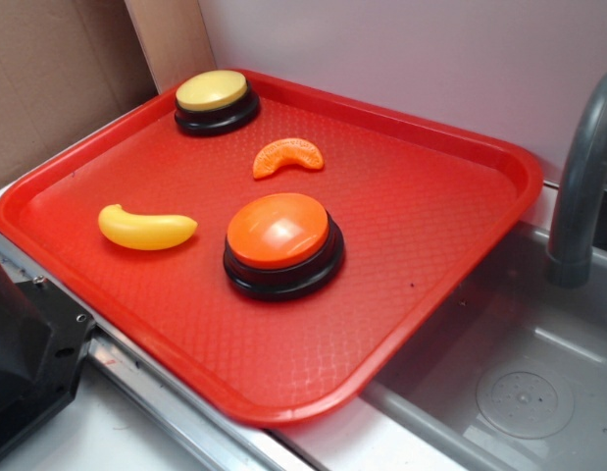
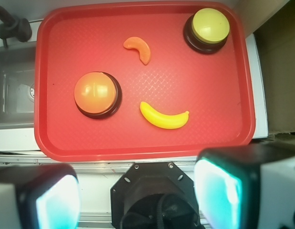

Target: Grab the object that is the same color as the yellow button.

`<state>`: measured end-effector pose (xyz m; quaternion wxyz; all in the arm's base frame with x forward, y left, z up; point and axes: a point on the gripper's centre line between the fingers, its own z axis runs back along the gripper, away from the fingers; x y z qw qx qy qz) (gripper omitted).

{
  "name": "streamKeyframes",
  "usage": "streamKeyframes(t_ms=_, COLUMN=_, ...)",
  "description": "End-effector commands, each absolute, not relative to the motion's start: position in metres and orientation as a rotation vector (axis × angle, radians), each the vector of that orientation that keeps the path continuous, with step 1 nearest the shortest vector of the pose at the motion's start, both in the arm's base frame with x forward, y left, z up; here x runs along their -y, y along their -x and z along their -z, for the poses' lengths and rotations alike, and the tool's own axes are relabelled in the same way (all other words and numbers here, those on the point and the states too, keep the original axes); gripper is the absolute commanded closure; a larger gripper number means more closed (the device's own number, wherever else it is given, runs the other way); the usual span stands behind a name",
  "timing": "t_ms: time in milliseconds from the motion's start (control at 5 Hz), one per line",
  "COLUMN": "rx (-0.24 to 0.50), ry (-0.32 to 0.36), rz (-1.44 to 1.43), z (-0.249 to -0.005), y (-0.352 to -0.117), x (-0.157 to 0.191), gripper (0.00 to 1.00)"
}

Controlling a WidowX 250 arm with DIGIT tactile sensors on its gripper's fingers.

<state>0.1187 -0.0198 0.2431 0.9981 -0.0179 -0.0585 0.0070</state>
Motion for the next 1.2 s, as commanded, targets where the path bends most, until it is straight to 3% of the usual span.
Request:
streamKeyframes(t_ms=0, rx=0.117, ry=0.036, rz=-0.014, z=-0.243, y=-0.119, x=0.02, gripper=0.0)
streamKeyframes(t_ms=200, rx=0.144, ry=-0.054, rz=0.139, z=-0.219, y=-0.129, x=-0.001, gripper=0.0)
streamKeyframes(t_ms=400, rx=0.133, ry=-0.08, rz=0.371, z=-0.198, y=-0.139, x=-0.014, gripper=0.0)
streamKeyframes(t_ms=600, rx=0.006, ry=-0.043, rz=0.623, z=-0.157, y=-0.148, x=-0.026, gripper=0.0)
streamKeyframes(t_ms=800, rx=-0.074, ry=-0.032, rz=0.779, z=-0.113, y=-0.156, x=-0.033, gripper=0.0)
streamKeyframes(t_ms=1000, rx=-0.139, ry=-0.075, rz=0.837, z=-0.079, y=-0.161, x=-0.035, gripper=0.0)
